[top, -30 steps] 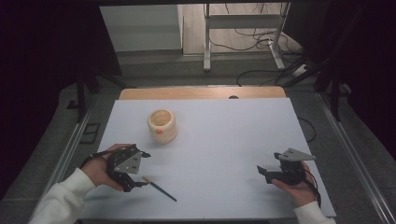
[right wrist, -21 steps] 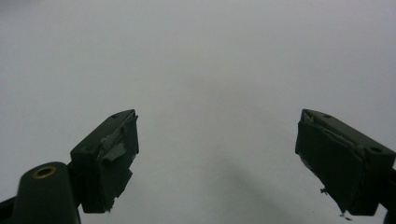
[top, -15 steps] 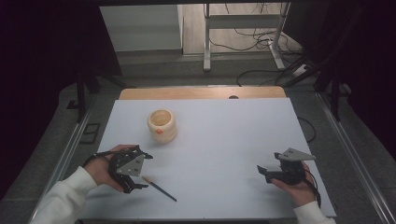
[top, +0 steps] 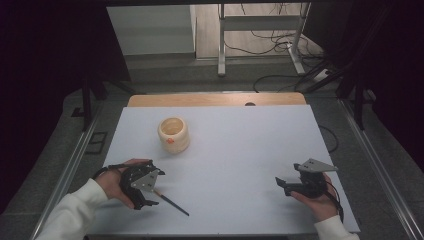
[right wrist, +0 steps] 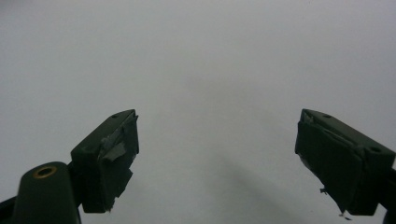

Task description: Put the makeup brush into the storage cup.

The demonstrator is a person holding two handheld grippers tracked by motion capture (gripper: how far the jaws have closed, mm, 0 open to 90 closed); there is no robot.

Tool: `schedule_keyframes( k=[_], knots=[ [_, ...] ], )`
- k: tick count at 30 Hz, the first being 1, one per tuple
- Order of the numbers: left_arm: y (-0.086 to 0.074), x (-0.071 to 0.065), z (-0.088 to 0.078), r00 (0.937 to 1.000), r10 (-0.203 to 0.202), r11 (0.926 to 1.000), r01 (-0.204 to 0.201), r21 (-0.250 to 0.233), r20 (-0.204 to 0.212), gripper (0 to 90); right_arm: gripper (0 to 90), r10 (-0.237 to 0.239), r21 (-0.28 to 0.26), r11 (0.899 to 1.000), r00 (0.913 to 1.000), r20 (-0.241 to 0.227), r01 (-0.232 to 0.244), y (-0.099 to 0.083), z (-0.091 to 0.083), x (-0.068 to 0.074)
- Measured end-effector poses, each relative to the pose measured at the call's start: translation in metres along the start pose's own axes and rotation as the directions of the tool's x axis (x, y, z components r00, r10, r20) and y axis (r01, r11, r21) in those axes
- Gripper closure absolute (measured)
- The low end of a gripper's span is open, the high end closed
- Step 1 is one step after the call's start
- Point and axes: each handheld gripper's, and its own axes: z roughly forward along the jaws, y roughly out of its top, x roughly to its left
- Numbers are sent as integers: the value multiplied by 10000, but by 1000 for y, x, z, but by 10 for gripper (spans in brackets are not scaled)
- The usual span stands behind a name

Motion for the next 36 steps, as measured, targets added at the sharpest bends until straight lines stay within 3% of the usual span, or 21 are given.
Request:
schedule_keyframes(
  k=[23,36],
  knots=[
    [-1,5,14,9992,260,9995,-265,186,301,184,145,6,28,10000,10000,0,-6,0,0,0],
    [-1,8,24,9953,611,9972,-642,382,757,301,151,-16,33,10000,10000,-7,16,0,1,0]
  ],
)
